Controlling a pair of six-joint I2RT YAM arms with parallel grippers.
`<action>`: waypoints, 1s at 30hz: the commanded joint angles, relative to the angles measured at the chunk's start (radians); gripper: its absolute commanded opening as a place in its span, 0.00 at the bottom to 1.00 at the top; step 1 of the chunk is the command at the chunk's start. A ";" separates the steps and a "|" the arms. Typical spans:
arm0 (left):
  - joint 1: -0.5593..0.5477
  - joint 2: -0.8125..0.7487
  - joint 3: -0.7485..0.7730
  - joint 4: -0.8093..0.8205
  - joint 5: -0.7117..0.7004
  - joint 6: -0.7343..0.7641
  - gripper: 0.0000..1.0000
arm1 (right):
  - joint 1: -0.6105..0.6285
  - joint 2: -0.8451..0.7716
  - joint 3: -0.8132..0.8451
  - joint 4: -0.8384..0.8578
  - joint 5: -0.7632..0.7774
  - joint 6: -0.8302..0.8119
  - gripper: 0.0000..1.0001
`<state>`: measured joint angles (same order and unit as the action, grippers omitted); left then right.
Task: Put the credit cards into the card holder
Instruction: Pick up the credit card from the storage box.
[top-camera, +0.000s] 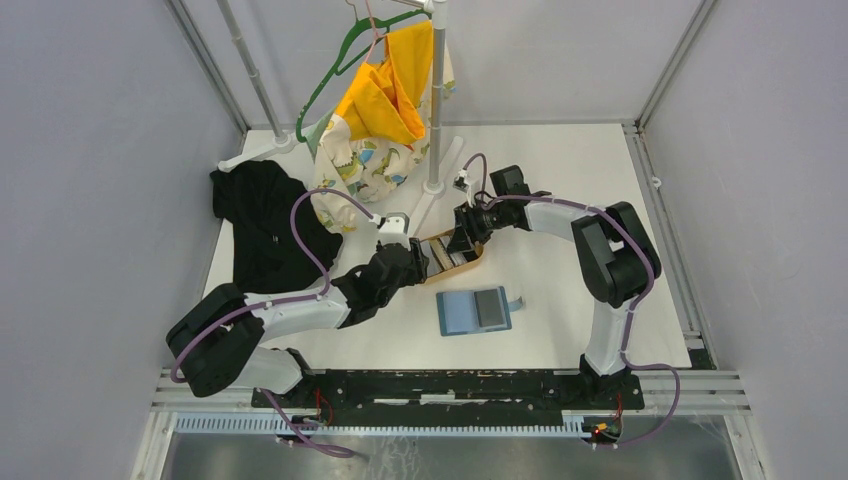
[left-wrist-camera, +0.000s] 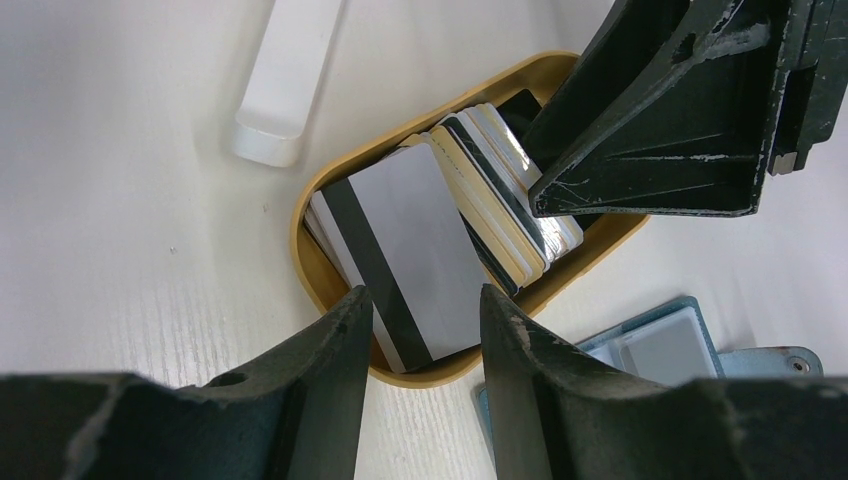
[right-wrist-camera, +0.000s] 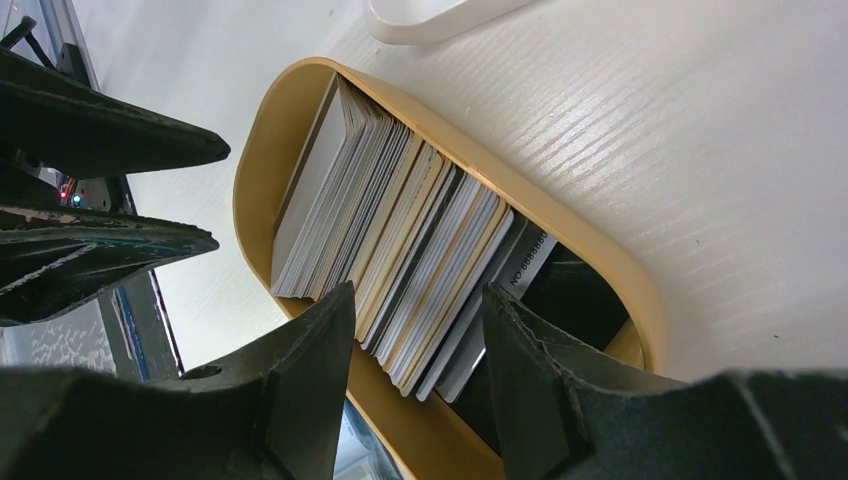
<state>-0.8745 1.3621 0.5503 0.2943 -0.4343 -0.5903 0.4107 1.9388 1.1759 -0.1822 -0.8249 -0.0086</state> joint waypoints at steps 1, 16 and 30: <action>0.005 -0.026 0.003 0.054 -0.004 -0.023 0.50 | 0.007 0.020 0.022 0.013 -0.006 0.046 0.56; 0.005 -0.032 -0.004 0.063 -0.001 -0.022 0.50 | 0.010 -0.008 -0.001 0.072 -0.104 0.105 0.51; 0.005 -0.041 -0.016 0.078 0.003 -0.019 0.48 | 0.009 -0.016 -0.001 0.072 -0.121 0.100 0.35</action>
<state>-0.8745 1.3544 0.5350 0.3157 -0.4332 -0.5907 0.4107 1.9461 1.1740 -0.1429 -0.8913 0.0822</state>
